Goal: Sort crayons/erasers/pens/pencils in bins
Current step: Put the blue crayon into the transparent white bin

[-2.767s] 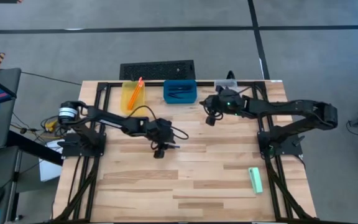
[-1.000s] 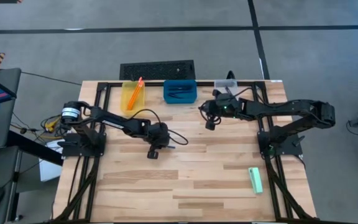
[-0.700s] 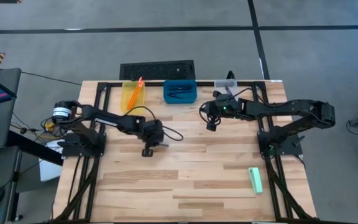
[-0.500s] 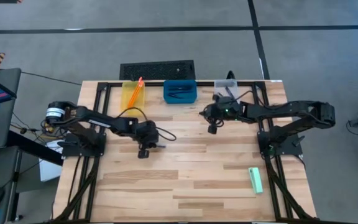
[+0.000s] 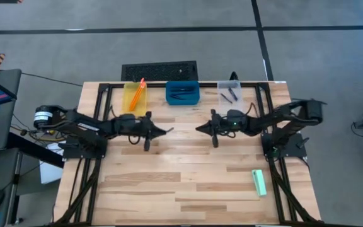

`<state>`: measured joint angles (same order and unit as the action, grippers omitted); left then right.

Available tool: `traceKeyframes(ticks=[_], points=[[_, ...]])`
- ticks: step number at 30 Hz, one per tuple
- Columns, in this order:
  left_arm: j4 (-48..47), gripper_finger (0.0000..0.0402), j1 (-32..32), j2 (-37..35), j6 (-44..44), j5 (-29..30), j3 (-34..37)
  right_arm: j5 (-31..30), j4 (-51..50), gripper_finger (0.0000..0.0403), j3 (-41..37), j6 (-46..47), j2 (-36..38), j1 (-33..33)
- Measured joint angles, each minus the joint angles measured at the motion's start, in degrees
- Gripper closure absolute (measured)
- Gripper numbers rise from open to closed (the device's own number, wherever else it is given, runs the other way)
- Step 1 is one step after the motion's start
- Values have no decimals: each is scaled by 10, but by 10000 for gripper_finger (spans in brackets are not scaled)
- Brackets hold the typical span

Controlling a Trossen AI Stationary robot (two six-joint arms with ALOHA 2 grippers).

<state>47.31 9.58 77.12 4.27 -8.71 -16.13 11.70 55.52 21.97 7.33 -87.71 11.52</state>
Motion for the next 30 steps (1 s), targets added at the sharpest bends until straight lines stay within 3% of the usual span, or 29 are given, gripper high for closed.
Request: traceKeyframes(ticks=[5,16,22,30], points=[[75,391,19,0,28,2,2,-9,97,352,67,38,-88,-15],[151,391,51,0,69,15,2,-41,93,163,230,93,-159,-26],[184,391,58,0,90,0,2,-142,89,159,266,75,-159,-33],[204,391,58,0,91,-12,2,-147,83,179,286,74,-159,-35]])
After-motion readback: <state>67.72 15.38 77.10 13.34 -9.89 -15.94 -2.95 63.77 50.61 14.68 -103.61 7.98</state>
